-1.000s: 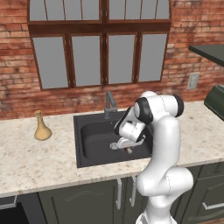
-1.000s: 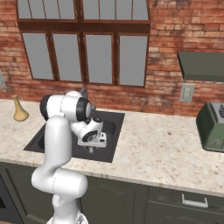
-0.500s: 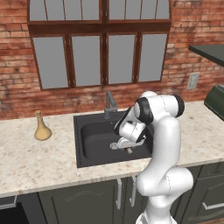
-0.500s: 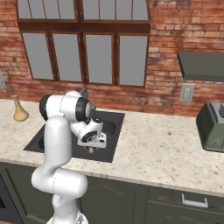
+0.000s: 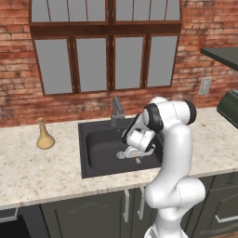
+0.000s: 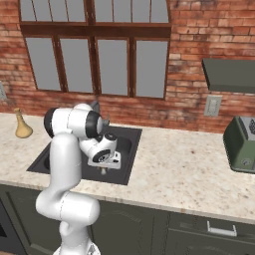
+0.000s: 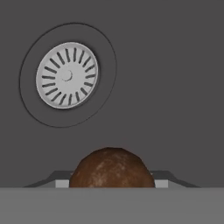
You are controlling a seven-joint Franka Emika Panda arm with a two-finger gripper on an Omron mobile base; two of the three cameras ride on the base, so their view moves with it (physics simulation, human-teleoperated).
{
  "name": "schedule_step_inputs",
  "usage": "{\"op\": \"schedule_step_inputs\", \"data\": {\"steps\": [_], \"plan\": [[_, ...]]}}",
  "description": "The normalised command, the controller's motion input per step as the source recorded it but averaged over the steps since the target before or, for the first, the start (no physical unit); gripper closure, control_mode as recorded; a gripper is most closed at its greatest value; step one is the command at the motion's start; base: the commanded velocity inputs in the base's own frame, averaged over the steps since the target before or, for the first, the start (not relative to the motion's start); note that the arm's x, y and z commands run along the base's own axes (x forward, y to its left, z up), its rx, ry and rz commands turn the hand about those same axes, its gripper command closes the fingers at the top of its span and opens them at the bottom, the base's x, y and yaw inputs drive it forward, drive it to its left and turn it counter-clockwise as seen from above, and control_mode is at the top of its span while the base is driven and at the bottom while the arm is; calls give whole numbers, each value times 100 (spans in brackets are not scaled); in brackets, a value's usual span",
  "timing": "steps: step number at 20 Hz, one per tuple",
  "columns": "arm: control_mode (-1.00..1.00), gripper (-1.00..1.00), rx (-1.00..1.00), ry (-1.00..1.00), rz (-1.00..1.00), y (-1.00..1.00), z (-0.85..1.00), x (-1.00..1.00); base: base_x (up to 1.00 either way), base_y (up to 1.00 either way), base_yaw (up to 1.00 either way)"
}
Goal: Turn on the sink faucet. Then move the mushroom from the counter to the sink. Turn off the sink. Move the vegetable from the sink to the pot next to the stove. Finally move the pot to the rear right burner.
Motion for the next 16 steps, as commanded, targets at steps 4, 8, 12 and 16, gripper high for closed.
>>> {"op": "schedule_step_inputs", "data": {"steps": [4,8,12,16], "plan": [[-100,100,0,-5,0,0,17,-12,0,0,0],[-100,100,0,-8,0,0,39,-12,0,0,0],[-100,100,0,-9,-1,0,51,-10,0,0,0],[-100,100,0,-9,-2,-1,57,-11,0,0,0]]}}
